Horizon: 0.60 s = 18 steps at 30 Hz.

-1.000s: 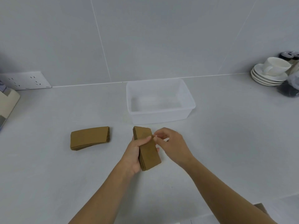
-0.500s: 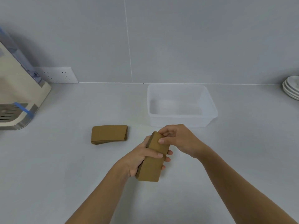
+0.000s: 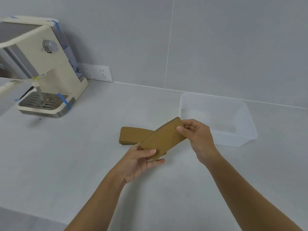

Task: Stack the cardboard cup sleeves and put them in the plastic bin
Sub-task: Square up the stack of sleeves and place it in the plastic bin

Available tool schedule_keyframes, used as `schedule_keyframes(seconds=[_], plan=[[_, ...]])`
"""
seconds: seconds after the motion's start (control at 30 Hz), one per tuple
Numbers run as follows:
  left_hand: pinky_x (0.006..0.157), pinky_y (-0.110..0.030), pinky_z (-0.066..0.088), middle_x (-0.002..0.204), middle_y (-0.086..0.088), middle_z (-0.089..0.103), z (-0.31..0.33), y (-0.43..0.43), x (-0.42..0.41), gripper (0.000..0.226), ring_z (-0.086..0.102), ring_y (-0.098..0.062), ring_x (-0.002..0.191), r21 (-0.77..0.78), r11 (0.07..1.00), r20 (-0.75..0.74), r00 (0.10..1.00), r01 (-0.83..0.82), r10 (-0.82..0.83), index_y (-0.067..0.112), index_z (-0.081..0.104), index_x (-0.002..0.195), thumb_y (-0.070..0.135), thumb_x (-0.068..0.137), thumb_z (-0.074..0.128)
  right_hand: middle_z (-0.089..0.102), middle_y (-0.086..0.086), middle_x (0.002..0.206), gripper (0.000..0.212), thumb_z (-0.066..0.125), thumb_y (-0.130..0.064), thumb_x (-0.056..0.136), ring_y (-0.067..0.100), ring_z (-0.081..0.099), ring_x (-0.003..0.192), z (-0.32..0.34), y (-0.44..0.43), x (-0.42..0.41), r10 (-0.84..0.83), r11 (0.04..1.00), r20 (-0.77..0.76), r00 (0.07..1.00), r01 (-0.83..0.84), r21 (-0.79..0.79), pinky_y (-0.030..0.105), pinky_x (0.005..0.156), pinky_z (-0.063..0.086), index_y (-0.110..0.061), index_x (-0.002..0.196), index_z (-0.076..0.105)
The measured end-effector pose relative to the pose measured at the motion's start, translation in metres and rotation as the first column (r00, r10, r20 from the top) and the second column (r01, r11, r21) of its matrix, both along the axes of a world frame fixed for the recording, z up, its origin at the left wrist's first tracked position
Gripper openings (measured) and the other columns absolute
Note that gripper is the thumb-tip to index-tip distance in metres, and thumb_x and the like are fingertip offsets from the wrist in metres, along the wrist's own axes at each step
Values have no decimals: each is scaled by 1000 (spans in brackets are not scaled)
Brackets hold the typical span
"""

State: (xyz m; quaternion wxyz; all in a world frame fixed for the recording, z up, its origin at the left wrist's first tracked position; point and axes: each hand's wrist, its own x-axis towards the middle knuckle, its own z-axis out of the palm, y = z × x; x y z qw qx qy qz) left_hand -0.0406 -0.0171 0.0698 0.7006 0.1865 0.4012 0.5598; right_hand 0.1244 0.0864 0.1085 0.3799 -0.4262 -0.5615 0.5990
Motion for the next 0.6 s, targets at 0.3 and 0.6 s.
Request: schedule_keyframes(seconds=[0.3, 0.6], plan=[[75, -33, 59, 117, -14, 65, 0, -14, -23, 25, 65, -27, 101, -19, 966, -312, 919, -258, 239, -2, 60, 114, 1, 90, 52, 68, 3, 83, 7, 67, -7, 82, 10, 63, 75, -16, -17, -31, -30, 991, 0, 1000, 30, -133, 15, 69, 49, -13, 85, 64], [75, -22, 49, 99, -4, 68, 13, 3, -48, 19, 62, -14, 88, -57, 933, -607, 755, -354, 250, 4, 65, 104, 3, 89, 53, 62, 2, 80, 10, 67, -17, 82, 12, 56, 72, -20, -22, -49, -35, 976, 146, 989, 65, -207, 22, 64, 42, -11, 82, 59]])
